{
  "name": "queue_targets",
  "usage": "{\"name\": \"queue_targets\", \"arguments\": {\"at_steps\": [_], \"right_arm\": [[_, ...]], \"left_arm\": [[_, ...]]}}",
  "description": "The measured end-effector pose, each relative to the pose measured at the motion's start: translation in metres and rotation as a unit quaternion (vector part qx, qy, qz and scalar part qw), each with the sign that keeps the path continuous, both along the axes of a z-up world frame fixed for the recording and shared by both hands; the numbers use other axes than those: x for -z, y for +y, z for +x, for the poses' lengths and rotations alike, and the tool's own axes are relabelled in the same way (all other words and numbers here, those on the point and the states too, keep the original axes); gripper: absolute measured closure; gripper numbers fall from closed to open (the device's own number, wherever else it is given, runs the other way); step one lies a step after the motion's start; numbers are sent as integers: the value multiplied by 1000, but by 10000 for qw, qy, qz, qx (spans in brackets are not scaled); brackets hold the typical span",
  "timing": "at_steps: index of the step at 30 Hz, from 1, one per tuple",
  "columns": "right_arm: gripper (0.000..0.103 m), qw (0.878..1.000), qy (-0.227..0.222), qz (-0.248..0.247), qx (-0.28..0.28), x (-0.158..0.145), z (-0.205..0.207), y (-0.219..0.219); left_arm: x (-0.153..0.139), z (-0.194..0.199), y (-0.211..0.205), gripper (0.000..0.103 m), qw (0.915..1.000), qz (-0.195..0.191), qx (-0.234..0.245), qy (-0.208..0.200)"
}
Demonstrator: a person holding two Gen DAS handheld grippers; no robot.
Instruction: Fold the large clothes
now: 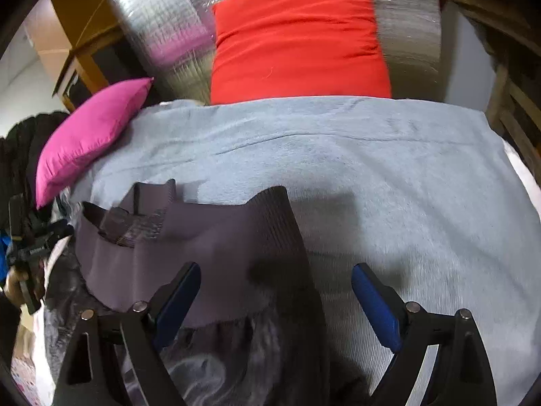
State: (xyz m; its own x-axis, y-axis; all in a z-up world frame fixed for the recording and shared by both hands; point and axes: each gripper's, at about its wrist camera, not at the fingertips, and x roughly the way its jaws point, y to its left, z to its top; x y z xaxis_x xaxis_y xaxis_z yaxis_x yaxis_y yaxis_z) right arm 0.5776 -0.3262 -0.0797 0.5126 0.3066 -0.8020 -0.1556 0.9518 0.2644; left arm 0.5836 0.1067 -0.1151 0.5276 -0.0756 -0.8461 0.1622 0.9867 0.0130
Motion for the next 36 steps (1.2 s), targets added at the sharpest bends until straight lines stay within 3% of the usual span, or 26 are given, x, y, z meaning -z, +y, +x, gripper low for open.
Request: {"name": "queue_targets", "arguments": {"at_steps": [4,6,7,8,9,11,15,17,19,21,26,32,33,34,35,36], "right_arm": [[11,9997,10,-107,-223,3,9,9],[19,9994,89,-193,-278,7,13,15],[42,9991,155,-258,-295,10,16,20],[75,9986,199,-412,-268,12,18,23],[80,9980,238,-529,-246,13,18,25],[93,9977,205,-573,-303,10,16,28],[95,9971,-396,-636,-130,-25,8,20],[96,9967,-499,-616,189,-32,13,7],[96,9963,-313,-649,470,-17,22,-2],[96,9950,-163,-822,542,1,27,1],[96,9926,77,-731,967,36,39,-11],[95,9907,198,-810,1075,42,41,-13],[93,9902,223,-814,1115,39,40,-13],[82,9902,234,-773,1142,34,39,-14],[59,9898,248,-784,1165,30,37,-12],[43,9887,235,-849,1211,23,32,-12]], "left_arm": [[8,-1,-9,19,9998,86,188,-38],[11,-3,-14,23,9995,177,234,-119],[11,-3,-15,34,9994,174,247,-150],[13,-1,-16,79,9995,137,279,-64],[17,2,-16,91,9995,211,224,110],[15,0,-17,94,9992,271,307,25],[-4,-9,-5,95,9986,288,113,-439],[4,2,13,95,9988,213,-331,-303],[24,14,25,95,9977,92,-663,62],[40,17,22,95,9967,257,-746,177],[48,23,23,94,9956,371,-826,222],[49,21,13,89,9933,794,-834,72],[43,17,11,82,9931,864,-791,-42],[37,13,9,74,9927,913,-768,-155],[29,8,8,54,9915,998,-792,-276],[16,0,9,40,9884,1141,-888,-459]]}}
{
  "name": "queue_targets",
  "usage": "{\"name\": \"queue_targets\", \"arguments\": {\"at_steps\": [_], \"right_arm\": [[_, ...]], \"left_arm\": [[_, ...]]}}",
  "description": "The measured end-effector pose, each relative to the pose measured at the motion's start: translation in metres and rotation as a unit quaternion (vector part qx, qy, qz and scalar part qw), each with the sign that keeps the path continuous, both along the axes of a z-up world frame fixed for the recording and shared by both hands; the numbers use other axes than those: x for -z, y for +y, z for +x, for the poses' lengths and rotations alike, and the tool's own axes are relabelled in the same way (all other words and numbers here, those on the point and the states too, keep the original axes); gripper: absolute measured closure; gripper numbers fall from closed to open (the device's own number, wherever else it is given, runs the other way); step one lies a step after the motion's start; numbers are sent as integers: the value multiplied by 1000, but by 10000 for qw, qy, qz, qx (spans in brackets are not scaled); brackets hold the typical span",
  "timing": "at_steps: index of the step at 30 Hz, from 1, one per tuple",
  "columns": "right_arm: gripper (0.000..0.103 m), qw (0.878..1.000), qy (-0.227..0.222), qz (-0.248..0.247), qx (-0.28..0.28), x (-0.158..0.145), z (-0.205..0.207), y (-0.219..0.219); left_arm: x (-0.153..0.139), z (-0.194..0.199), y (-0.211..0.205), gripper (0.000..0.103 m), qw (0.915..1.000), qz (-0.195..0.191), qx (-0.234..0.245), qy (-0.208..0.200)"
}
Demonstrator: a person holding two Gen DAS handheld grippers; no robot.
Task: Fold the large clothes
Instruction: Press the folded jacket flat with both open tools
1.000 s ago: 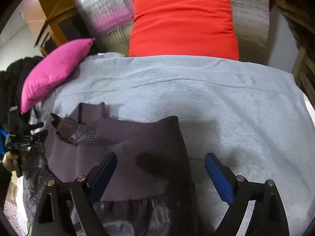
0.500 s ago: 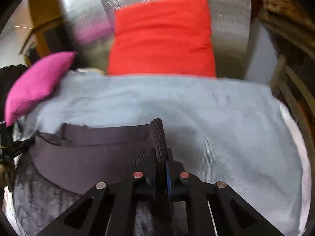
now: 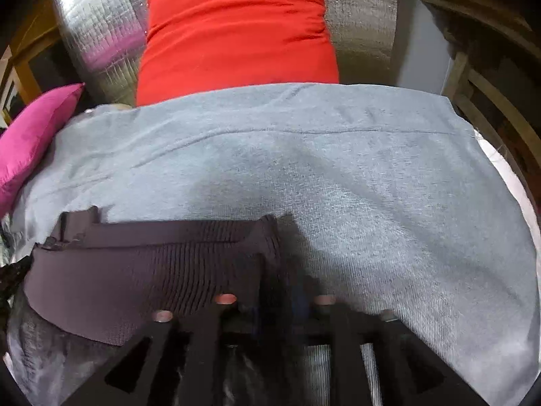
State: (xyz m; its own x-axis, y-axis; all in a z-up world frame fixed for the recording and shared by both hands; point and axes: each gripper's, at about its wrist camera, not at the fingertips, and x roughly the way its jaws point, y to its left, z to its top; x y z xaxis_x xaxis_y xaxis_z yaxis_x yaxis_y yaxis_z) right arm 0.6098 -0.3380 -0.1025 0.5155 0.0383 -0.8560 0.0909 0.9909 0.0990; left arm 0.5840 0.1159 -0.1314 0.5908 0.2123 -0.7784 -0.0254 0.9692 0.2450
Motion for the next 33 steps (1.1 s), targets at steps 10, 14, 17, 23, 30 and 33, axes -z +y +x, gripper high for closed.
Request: {"name": "queue_targets", "arguments": {"at_steps": [10,14,17,23,30,33], "right_arm": [[29,9890,-1393,-199,-457,-111,-125,46],[28,9782,-1861,-379,-844,-107,-205,111],[28,9690,-2098,-899,-942,-85,-238,156],[28,9713,-1524,-1580,-915,-22,-231,173],[23,9815,-1139,-1424,-590,6,-216,147],[22,9831,-1113,-1339,-566,8,-215,144]], "left_arm": [[-107,-119,-3,36,9881,-257,-445,-1446],[-100,-187,-54,34,9839,-625,-152,-1670],[-74,-209,-91,34,9850,-567,-57,-1626],[-11,-196,-105,31,9954,-163,-234,-919],[10,-194,-106,28,9963,-92,-211,-827],[13,-189,-105,28,9968,-117,-208,-765]]}}
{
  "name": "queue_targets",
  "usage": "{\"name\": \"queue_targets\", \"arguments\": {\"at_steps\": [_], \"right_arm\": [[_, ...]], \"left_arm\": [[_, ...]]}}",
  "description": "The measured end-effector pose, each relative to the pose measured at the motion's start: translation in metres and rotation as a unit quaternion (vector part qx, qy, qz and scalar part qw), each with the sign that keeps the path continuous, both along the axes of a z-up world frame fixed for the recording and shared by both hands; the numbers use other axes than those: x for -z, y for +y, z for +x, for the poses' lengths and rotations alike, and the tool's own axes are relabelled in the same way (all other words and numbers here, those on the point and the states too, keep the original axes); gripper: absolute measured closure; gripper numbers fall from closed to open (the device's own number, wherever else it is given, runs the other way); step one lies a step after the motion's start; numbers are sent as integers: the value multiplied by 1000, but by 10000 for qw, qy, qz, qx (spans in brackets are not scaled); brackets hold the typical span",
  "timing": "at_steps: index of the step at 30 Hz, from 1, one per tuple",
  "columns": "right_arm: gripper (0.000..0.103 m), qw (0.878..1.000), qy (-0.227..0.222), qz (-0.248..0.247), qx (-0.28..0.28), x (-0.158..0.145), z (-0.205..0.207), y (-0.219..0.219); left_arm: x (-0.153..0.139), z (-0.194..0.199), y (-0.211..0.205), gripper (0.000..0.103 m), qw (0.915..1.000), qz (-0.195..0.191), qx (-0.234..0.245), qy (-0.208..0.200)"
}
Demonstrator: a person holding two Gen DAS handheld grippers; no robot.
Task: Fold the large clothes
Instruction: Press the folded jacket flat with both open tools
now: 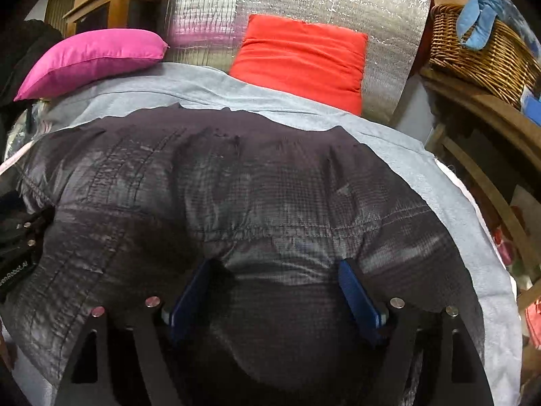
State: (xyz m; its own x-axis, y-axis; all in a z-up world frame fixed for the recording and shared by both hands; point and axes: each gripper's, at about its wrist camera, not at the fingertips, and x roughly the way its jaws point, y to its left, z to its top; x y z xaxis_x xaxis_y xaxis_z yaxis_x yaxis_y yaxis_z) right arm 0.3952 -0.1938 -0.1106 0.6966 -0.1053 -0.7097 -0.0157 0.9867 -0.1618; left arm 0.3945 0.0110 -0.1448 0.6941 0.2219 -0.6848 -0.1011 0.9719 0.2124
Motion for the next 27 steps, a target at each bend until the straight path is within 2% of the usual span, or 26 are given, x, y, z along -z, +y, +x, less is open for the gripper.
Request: {"name": "queue_targets", "arguments": {"at_steps": [2,5,7,11,14,19,27], "right_arm": [[20,10000,57,70,-1,-2,3,0],[20,9990,241,374,17,-19,5,-11],[20,9983,-37,571,128,-40,-12,-23],[20,9979,-353,538,-10,-61,-46,-24],[20,9990,-286,339,-95,-55,-59,-22],[19,9996,13,254,74,-27,-55,-31],[12,9990,85,428,125,-13,-57,-41]], "left_arm": [[-2,-3,0,28,9999,-106,22,22],[-19,-10,16,28,9989,-420,111,161],[-33,-23,29,27,9989,-453,-76,51],[-45,-40,48,27,9981,-563,-246,59],[-45,-47,55,28,9977,-563,-364,102],[-36,-48,55,27,9978,-515,-323,271],[-20,-44,56,26,9981,-467,-275,306]]}}
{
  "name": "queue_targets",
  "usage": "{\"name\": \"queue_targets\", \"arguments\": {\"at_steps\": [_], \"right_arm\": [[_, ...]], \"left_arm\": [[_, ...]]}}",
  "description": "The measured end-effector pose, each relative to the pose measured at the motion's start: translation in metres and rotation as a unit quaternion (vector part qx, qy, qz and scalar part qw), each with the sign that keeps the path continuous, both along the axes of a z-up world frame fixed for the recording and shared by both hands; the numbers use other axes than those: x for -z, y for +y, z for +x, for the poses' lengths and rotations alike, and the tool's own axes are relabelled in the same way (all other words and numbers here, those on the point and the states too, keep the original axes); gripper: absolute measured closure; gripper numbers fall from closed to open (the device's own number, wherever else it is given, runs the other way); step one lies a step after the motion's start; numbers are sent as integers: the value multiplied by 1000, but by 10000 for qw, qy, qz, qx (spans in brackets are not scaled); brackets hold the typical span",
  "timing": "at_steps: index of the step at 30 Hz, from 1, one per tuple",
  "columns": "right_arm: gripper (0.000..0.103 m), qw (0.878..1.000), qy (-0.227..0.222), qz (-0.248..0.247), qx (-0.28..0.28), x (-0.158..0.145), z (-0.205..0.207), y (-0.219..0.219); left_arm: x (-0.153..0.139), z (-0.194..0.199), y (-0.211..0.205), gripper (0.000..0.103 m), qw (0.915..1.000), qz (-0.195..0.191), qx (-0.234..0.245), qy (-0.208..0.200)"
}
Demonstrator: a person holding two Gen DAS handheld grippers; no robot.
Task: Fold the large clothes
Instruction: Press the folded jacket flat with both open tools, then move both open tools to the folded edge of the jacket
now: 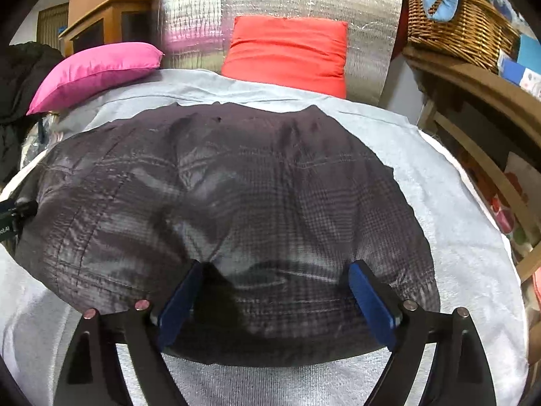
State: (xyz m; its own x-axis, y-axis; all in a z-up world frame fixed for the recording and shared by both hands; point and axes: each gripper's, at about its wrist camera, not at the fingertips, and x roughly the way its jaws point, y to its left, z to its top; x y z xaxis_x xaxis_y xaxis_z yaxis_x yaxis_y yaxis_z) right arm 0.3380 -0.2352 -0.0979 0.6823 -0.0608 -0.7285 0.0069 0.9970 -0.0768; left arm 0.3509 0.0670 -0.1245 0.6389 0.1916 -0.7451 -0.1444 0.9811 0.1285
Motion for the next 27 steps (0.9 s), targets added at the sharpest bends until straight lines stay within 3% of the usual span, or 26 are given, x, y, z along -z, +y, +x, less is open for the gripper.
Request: {"name": "queue_targets", "arguments": {"at_steps": [6,9,13,16,18,20,25,27], "right_arm": [[10,9999,131,99,33,2,4,-4],[10,9990,322,295,22,-12,5,-8],[10,9973,-167,664,249,-41,-7,-33],[10,9947,314,880,420,-17,4,-55],[6,9934,516,934,426,0,6,-63],[6,9919,486,1103,412,-7,5,-69],[6,9866,107,1592,343,-49,22,-105],[6,9834,193,1771,337,-55,42,-123]], "left_arm": [[3,4,-1,22,9999,105,74,100],[-11,1,3,22,9998,-69,101,143],[-29,-11,16,21,9991,-281,-9,-305],[-6,-2,17,20,9996,-231,22,140],[2,-2,15,18,9998,-119,99,150],[-4,0,16,19,9997,-129,175,130],[-31,21,42,18,9974,-630,258,-239],[-34,44,63,18,9951,-954,217,-105]]}}
